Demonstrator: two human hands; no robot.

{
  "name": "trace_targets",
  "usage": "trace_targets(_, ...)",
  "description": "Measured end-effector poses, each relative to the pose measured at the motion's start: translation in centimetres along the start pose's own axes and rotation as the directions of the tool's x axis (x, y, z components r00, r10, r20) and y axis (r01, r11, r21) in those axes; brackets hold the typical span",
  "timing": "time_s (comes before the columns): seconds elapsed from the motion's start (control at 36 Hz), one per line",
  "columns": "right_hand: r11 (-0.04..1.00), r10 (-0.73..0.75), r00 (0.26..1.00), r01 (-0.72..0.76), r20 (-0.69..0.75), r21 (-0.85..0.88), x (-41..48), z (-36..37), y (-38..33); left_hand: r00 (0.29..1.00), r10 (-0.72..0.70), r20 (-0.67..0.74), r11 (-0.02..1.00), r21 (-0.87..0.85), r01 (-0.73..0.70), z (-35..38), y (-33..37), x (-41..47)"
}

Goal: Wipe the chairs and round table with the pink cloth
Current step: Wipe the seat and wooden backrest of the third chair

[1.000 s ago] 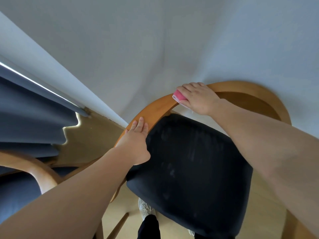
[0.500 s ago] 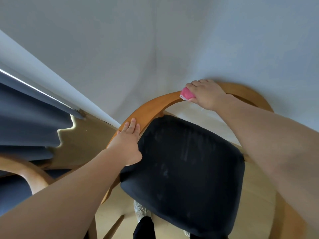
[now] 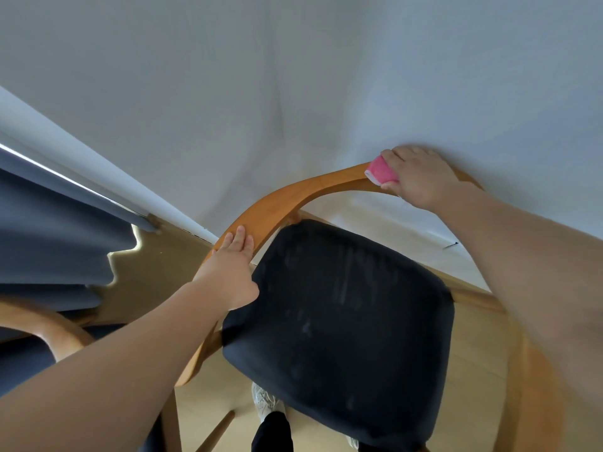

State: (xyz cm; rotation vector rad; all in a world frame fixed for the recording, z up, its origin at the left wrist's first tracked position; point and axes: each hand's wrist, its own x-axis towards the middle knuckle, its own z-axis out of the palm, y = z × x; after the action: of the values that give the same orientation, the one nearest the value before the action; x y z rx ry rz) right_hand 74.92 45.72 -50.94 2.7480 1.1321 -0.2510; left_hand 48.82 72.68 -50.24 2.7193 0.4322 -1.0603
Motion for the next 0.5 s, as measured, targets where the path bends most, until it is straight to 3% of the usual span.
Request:
trace_targets(0.08, 1.0, -0.008, 1.0, 0.008, 0.014, 0.0, 0.2, -0.1, 0.0, 0.996, -0.008, -0.091, 0.999, 0.034, 0.011, -0.7, 1.3, 0.4)
trace_targets(0.17, 1.0, -0.008, 1.0, 0.008, 0.03, 0.005, 0.3, -0.1, 0.1, 0.973, 0.123, -0.193, 0.99, 0.089, -0.108, -1.8, 3.7, 1.6)
trace_targets(0.31, 0.999, -0.033, 0.999, 0.033, -0.001, 0.006, 0.3, 0.3, 0.5, 0.922, 0.3, -0.246, 0.954, 0.065, -0.293, -4.4, 10.0, 5.5)
trace_targets(0.39, 0.998, -0.055, 0.998, 0.054, -0.026, -0.008, 0.3, 0.4, 0.7, 0.902, 0.336, -0.271, 0.94, 0.039, -0.339, -5.9, 13.2, 7.6)
trace_targets(0.5, 0.998, -0.062, 0.997, 0.061, -0.049, -0.026, 0.3, 0.8, 0.9, 0.92, 0.333, -0.206, 0.941, 0.004, -0.339, -6.4, 15.6, 9.3)
